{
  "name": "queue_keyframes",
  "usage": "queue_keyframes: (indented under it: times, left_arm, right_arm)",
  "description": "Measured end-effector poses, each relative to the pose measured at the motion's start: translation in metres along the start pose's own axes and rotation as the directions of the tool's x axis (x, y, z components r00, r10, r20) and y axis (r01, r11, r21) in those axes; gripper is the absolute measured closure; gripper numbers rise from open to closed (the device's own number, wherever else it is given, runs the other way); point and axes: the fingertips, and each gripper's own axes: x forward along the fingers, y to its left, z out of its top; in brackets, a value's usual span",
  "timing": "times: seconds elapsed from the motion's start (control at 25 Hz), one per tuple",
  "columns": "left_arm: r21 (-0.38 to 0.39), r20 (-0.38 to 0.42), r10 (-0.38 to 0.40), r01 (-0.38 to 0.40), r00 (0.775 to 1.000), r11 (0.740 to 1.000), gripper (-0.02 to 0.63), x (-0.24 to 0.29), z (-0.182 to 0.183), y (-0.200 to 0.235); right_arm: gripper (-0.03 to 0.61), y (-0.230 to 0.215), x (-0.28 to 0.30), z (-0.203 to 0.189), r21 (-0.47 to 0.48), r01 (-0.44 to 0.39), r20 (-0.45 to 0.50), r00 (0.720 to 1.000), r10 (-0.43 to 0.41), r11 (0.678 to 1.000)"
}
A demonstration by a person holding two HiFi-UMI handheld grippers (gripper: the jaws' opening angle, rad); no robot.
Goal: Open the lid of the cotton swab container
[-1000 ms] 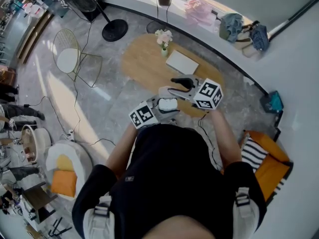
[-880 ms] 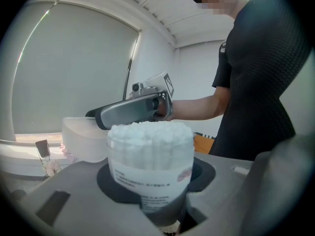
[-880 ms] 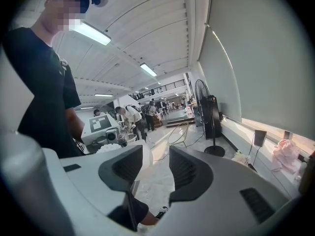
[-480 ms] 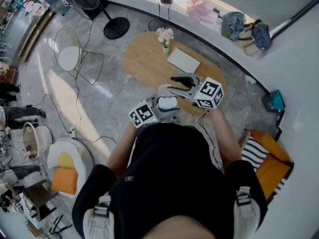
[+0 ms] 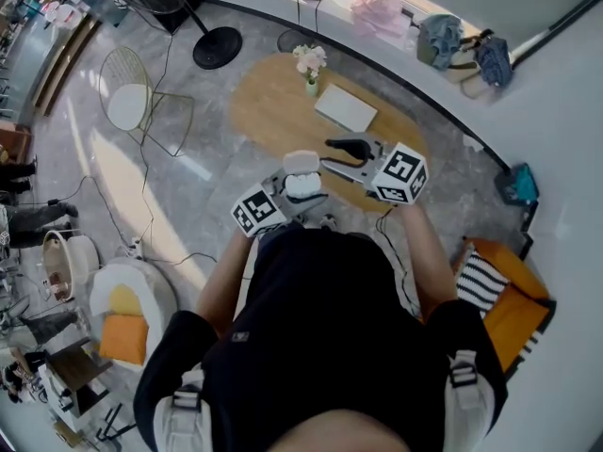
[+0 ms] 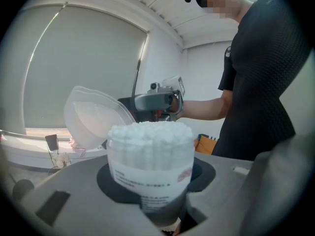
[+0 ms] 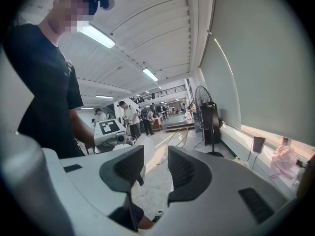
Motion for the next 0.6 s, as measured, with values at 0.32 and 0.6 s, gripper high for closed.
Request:
queue_keyframes:
  times: [0.32,0.6]
  left_arm:
    - [-0.006,0.018,0.046,-0.046,0.999,0.999,0.422,-0.018,0.010,0.016]
    - [-0.036,0.052,0.092,-0.090,0.994,0.995,0.420,-0.024,0.015,0.022]
  right_arm:
    - [0.508,0.001,0.004,-0.030,-0.022,0.078,-0.075,0.994,-0.080,0.997]
    - [0.549,0.004,0.005,-0.047,-0.034,0.112,-0.112,0.987,-0.115,0.993]
